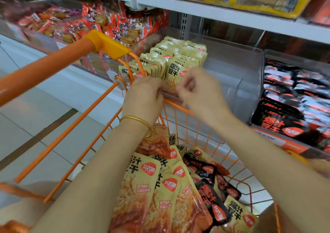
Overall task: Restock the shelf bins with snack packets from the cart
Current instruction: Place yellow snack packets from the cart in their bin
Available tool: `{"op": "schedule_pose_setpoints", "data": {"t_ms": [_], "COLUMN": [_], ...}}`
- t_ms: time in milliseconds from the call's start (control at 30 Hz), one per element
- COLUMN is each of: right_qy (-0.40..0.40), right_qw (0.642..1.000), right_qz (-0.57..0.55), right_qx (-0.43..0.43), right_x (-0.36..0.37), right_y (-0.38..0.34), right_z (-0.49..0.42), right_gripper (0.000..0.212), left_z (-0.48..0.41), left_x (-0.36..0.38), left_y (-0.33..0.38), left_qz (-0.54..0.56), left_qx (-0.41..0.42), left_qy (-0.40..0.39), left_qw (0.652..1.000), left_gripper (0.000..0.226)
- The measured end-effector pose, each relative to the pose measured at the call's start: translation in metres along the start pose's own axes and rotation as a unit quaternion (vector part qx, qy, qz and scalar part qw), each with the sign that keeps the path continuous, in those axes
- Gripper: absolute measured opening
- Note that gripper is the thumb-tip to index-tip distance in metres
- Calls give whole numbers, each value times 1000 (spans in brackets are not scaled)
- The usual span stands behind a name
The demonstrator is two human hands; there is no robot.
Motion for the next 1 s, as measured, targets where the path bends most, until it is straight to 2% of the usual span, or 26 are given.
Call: {"op": "schedule_pose_setpoints", "data": {"t_ms": [67, 100, 133, 200, 300, 400, 500, 567, 633, 667, 767, 833, 900, 1000], "right_qy": [-165, -223, -258, -277, -272, -220, -189, -201, -242, -264, -271, -216, -128, -26], "right_qw": [986, 974, 963, 956, 955, 944, 902, 861, 833, 835, 857, 873, 887, 921], "right_qz": [16, 44, 71, 85, 8, -163, -304, -376, -419, -414, -395, -405, -417, -360], "right_qx": [7, 14, 24, 52, 115, 184, 241, 279, 268, 249, 188, 166, 152, 144], "right_x": [17, 28, 38, 54, 69, 76, 72, 63, 51, 43, 7, -20, -40, -43], "right_y": [-5, -3, 0, 10, 15, 14, 10, 7, 3, 1, -7, -8, -3, 14], "right_z": [32, 43, 50, 54, 52, 53, 57, 58, 57, 56, 50, 38, 20, -12], "right_gripper": [8, 13, 22, 37, 45, 44, 51, 49, 23, 13, 14, 14, 21, 23], "left_z": [0, 1, 3, 6, 10, 12, 11, 10, 8, 7, 5, 4, 4, 7], "left_x": [0, 1, 1, 1, 1, 1, 0, -4, -9, -13, -26, -32, -31, -15], "left_y": [-2, -2, -2, -1, -2, -4, -5, -6, -5, -3, 2, 2, 1, 5], "left_qz": [3, 6, 9, 6, 5, 3, 8, 22, 47, 60, 107, 132, 115, 47], "left_qx": [-12, -16, -19, -25, -36, -40, -43, -47, -47, -46, -36, -38, -35, 16], "left_qy": [-7, -11, -13, -14, -11, -18, -24, -20, -9, -2, 42, 91, 109, 29], "left_qw": [1000, 1000, 1000, 1000, 999, 999, 999, 998, 998, 997, 993, 986, 987, 998], "left_gripper": [30, 30, 30, 29, 28, 28, 29, 28, 26, 24, 22, 22, 22, 24]}}
Point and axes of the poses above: each hand's wrist, its own z-axis away from the middle knuckle, its own x-axis out of the palm, y = z × x, the point moved 2 cm from there along -z, towards the middle knuckle, and after that the axes turned 10 degrees about -y, right-handed, at the moved point
